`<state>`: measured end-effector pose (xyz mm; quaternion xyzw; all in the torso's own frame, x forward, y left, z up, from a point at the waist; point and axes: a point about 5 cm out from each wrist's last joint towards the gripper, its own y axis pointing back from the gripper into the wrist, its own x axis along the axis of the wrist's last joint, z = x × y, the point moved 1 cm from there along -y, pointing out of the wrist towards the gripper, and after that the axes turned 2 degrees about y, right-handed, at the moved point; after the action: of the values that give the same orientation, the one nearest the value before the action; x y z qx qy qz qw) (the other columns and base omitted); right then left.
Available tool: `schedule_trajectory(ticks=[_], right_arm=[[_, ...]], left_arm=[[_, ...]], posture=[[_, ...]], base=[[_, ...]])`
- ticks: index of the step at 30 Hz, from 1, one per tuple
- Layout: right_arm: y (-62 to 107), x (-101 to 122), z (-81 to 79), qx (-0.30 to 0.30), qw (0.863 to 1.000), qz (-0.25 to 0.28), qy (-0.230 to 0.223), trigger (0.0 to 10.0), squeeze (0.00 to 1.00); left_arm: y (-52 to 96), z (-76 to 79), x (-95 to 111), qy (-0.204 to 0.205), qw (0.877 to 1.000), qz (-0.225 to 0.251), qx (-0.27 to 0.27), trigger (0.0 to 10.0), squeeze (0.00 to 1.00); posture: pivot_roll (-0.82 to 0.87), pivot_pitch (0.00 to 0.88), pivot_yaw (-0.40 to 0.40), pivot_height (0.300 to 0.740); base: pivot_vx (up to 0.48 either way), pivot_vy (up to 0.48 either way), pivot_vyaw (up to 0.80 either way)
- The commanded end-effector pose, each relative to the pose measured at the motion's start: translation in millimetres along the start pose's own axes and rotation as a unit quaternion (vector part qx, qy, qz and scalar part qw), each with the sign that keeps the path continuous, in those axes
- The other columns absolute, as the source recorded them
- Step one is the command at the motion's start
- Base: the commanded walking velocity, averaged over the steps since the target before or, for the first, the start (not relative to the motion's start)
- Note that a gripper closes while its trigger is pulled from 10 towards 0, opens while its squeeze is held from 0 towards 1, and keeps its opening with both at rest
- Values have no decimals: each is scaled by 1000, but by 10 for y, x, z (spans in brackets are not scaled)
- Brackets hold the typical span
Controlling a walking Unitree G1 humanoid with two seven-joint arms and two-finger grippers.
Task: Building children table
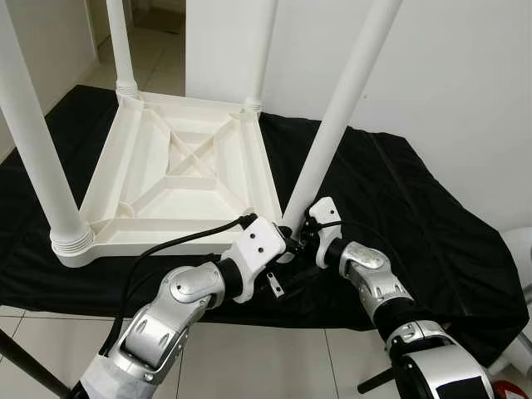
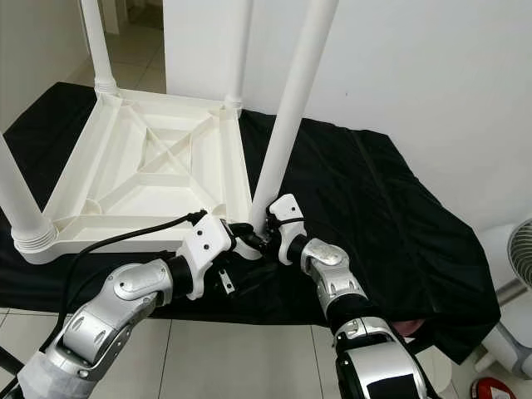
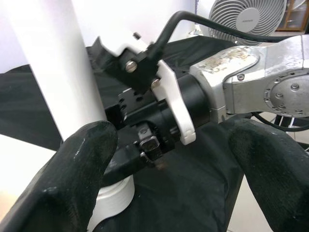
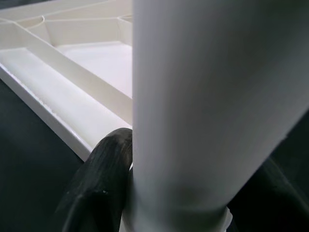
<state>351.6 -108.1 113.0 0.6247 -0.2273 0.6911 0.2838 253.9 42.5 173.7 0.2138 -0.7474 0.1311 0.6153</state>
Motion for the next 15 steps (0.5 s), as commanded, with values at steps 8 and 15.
schedule_trajectory(ticks=[8, 15], right_arm=[[186, -234, 5, -100, 993, -18, -65, 0, 0], [200, -294, -52, -190, 977, -46, -90, 0, 0]], left_arm=[[-9, 67, -25, 5, 1000, -4, -19, 10000, 0], [-20, 80, -25, 6, 1000, -3, -22, 10000, 0]], posture=[[58, 0, -156, 740], [47, 0, -151, 740]], base=[[0, 0, 0], [0, 0, 0]])
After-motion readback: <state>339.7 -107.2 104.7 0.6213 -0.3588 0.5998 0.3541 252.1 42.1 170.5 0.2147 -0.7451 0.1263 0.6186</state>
